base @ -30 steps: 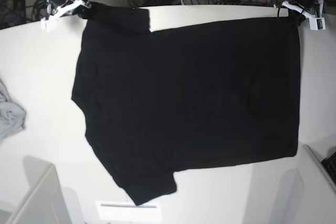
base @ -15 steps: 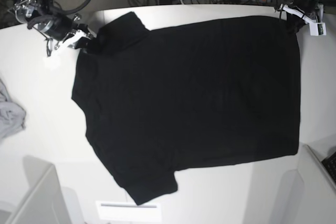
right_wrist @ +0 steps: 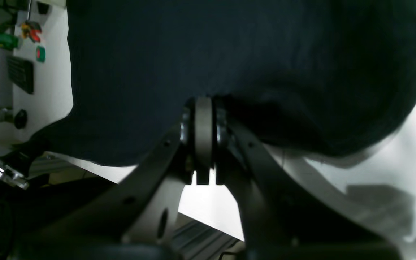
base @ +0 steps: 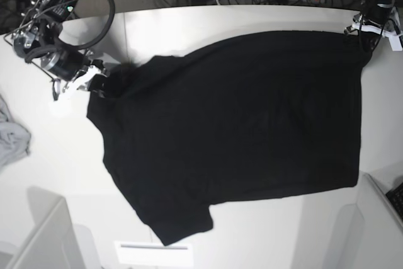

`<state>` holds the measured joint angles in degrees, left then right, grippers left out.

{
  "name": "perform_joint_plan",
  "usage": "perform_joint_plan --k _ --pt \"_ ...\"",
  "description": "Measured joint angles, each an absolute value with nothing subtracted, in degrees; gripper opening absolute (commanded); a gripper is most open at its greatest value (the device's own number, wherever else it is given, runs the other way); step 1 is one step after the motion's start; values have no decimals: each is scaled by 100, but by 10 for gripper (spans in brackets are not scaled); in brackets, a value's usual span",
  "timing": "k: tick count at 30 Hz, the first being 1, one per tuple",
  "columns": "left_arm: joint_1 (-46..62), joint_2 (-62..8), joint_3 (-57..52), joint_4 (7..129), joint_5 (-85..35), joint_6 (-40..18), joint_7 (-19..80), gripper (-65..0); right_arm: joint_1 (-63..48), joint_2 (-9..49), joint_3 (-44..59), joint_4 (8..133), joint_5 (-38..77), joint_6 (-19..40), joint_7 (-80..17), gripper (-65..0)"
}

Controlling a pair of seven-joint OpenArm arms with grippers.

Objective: Fold the T-shirt properly
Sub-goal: 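Lower the right gripper onto the sleeve and pinch the shirt side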

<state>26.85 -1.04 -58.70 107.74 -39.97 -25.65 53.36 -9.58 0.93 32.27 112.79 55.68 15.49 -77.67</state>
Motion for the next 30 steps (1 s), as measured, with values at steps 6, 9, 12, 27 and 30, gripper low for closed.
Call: perform_joint_plan --k 6,9,12,27,30 --pt "2445 -104 -5867 10777 -4021 -2390 5336 -650 -648 121 2670 10777 5548 1549 -7760 -650" --pt "2394 -93 -5870 10774 -4012 -2123 5349 -650 -364 106 2508 10475 5544 1546 -7738 -650" --pt "2213 -104 -5872 10772 -3999 -1949 5339 -650 -126 108 2486 10086 5544 1546 -7703 -650" --pt "1857 -110 -5387 10772 -4001 -1033 5363 -650 1205 115 2333 9164 4849 1546 -7684 -650" --pt "1852 -119 -5332 10774 -3994 -939 5347 -650 1330 110 1975 8888 4818 1546 -7345 -650"
